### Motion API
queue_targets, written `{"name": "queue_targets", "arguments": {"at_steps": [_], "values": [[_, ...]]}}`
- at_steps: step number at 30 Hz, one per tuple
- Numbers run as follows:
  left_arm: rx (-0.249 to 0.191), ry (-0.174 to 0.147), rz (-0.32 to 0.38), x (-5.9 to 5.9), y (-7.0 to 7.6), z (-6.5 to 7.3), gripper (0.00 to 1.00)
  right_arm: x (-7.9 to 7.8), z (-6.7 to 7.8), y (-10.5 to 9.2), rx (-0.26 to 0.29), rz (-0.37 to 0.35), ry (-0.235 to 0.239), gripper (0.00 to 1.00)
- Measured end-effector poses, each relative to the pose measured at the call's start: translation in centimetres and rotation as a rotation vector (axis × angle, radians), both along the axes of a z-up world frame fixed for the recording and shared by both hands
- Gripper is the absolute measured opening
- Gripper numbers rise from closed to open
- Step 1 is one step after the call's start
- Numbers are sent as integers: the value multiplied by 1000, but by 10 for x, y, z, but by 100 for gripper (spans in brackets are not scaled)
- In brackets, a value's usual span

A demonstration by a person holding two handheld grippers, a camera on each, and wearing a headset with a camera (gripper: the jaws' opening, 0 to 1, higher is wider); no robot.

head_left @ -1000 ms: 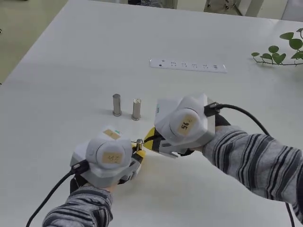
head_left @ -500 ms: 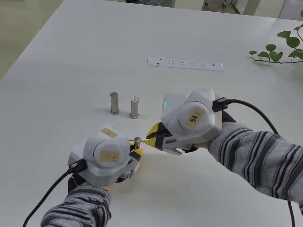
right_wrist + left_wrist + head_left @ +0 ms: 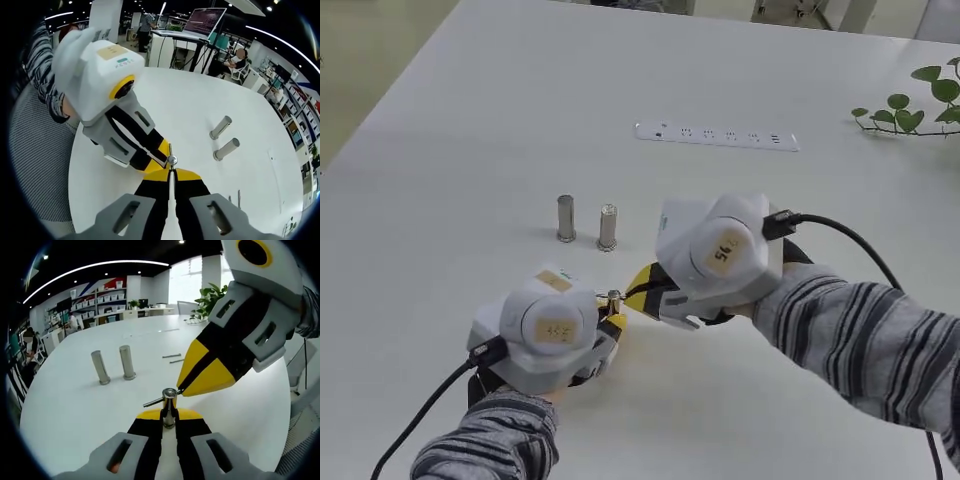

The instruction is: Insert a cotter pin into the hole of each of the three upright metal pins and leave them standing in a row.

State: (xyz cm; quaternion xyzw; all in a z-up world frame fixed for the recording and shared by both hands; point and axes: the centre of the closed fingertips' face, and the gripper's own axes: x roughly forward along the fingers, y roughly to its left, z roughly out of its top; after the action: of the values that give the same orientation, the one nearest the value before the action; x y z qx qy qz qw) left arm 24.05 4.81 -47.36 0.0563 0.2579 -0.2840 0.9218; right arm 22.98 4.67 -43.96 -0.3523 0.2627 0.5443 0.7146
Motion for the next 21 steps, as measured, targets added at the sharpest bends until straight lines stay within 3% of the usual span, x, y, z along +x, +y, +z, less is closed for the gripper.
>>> {"name": "queue_targets", "arguments": {"at_steps": [6, 9, 12, 21], "values": [[2, -1, 1, 0, 0, 0, 5, 1, 1, 1, 23, -25, 20, 0], [12, -7, 6, 1, 0, 0, 5, 2, 3, 2, 67, -68, 43, 0], [13, -6, 8, 1, 0, 0, 5, 6, 3, -3, 57, -97, 22, 8], [37, -8, 22, 15, 20, 2, 5, 14, 6, -23, 130, -244, 66, 21]]}}
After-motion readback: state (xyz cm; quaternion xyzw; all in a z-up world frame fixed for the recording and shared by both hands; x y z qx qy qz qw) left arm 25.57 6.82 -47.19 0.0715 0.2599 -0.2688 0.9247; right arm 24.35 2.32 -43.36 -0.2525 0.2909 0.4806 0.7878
